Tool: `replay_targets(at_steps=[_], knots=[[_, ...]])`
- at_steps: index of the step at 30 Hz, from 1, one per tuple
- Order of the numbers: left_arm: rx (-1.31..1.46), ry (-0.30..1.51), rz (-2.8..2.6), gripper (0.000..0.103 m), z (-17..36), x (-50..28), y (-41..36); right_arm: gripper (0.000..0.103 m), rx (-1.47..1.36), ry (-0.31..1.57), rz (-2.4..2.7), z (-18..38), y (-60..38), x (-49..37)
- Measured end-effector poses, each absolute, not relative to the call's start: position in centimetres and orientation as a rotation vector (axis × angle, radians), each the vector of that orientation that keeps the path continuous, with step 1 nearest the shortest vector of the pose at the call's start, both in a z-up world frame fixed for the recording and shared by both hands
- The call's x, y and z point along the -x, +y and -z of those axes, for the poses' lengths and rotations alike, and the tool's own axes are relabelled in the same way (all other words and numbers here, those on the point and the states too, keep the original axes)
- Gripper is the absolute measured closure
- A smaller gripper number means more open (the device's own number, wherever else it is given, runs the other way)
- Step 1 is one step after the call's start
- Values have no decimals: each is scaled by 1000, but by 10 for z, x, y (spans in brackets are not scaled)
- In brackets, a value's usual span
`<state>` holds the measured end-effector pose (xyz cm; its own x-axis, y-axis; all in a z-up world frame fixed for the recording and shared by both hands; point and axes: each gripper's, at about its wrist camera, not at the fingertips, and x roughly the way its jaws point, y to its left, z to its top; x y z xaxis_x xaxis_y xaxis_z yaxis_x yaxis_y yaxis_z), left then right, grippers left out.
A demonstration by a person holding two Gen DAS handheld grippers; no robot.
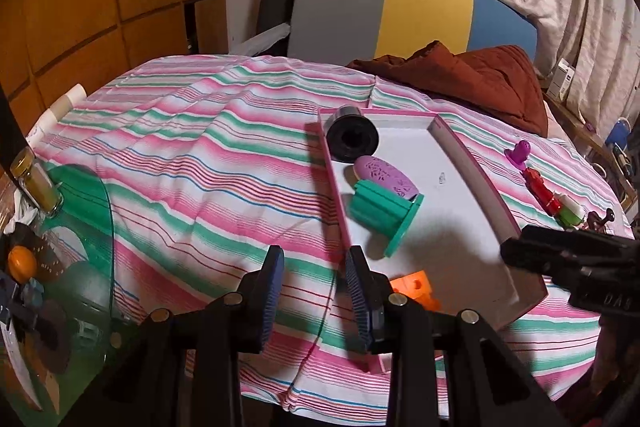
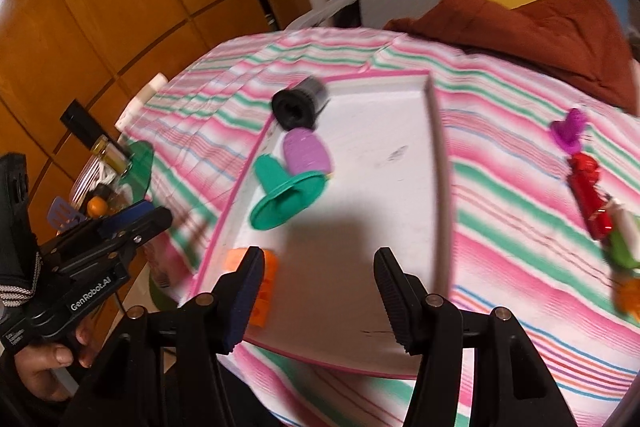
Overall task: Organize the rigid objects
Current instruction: 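Lower the orange cubes into the tray and open the right gripper, then grasp the purple mesh cup with the left gripper while the right moves toward the red toys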
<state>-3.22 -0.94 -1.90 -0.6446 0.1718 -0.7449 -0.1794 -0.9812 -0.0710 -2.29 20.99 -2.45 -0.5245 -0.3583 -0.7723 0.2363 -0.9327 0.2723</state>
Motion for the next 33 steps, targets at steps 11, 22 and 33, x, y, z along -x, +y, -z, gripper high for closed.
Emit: replay_targets(at_steps=[11, 22, 33], knots=[[1189, 86, -2633, 71, 16, 28, 16, 44, -1278, -223, 2679, 4, 290, 16], [1154, 141, -2579, 71, 8, 29, 46, 43, -1199, -421, 2998, -26, 412, -2], [1109, 204, -2485, 71, -3, 30, 93, 39, -1183, -839, 3262, -8, 530, -34]])
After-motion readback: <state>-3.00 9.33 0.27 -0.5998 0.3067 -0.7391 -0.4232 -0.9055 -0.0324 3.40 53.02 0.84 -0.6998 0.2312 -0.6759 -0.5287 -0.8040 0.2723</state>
